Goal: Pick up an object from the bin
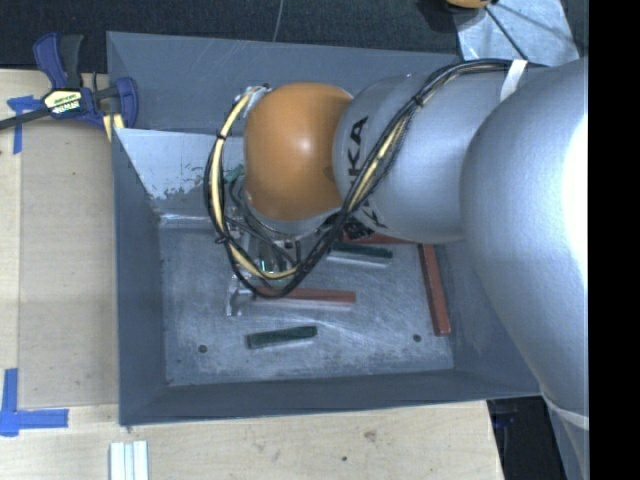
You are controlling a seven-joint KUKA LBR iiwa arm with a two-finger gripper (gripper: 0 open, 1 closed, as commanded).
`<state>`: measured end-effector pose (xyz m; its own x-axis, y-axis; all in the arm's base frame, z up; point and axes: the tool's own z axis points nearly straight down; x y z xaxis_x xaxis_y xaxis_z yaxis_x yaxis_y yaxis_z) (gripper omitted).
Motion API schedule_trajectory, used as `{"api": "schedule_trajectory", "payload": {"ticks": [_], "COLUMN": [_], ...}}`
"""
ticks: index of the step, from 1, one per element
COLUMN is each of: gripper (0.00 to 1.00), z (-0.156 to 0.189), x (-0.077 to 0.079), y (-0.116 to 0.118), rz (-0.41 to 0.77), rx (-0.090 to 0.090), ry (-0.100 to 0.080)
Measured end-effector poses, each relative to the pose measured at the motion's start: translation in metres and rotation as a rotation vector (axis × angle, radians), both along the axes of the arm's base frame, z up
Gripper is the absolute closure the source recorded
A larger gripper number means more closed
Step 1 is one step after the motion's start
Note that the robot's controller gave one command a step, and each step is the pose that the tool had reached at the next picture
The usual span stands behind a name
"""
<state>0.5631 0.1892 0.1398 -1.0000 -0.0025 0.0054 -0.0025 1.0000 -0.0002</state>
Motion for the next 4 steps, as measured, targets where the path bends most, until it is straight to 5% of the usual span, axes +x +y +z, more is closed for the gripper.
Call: {"api": "schedule_trajectory", "payload": {"ticks": [1,2,3,4], "gripper": [0.00,0.00,0.00,1.00], "z": [0.004,-0.034,-0.053,-0.062], "x": [0.002,0.009,-0.013,-0.001], "y": [-0.001,-0.035,-0.067,-0.080], "rz": [-0.002,0.038,-0.005,0.055], "rx": [0.002,0.004,-0.002,0.005], "ry": [-0.008,-0.013,0.001,-0.025]}}
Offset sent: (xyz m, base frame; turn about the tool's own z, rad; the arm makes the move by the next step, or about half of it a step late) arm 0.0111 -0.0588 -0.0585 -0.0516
